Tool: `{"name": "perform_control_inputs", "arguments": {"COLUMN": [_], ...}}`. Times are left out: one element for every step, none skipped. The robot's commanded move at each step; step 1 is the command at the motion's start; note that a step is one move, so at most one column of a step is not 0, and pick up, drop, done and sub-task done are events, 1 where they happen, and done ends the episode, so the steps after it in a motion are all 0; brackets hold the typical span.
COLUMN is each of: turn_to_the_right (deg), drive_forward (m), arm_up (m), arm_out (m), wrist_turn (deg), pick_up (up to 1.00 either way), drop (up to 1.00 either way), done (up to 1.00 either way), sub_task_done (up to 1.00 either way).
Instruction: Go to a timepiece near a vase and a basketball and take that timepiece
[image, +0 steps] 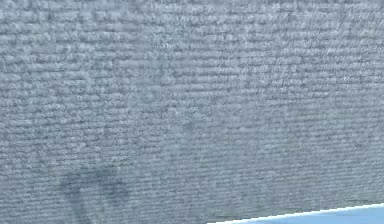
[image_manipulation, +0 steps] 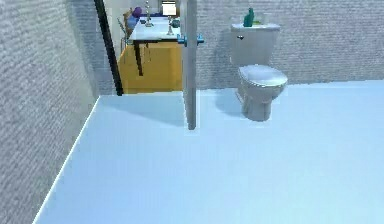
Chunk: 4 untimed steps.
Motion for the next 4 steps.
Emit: {"name": "perform_control_inputs", "arguments": {"turn_to_the_right": [0.0, -45.0, -30.0, 0.0], "drive_forward": [0.20, 0.00, 0.00, 1.00], "arm_up": [0.00, 0.00, 0.00, 0.00], "arm_out": [0.00, 0.00, 0.00, 0.00], "wrist_turn": [0.0, 0.0, 0.0, 0.0], "pick_up": [0.00, 0.00, 0.00, 0.00], "drop": [0.00, 0.00, 0.00, 0.00], "done": [0.00, 0.00, 0.00, 0.00], "sub_task_done": [0.00, 0.00, 0.00, 0.00]}}
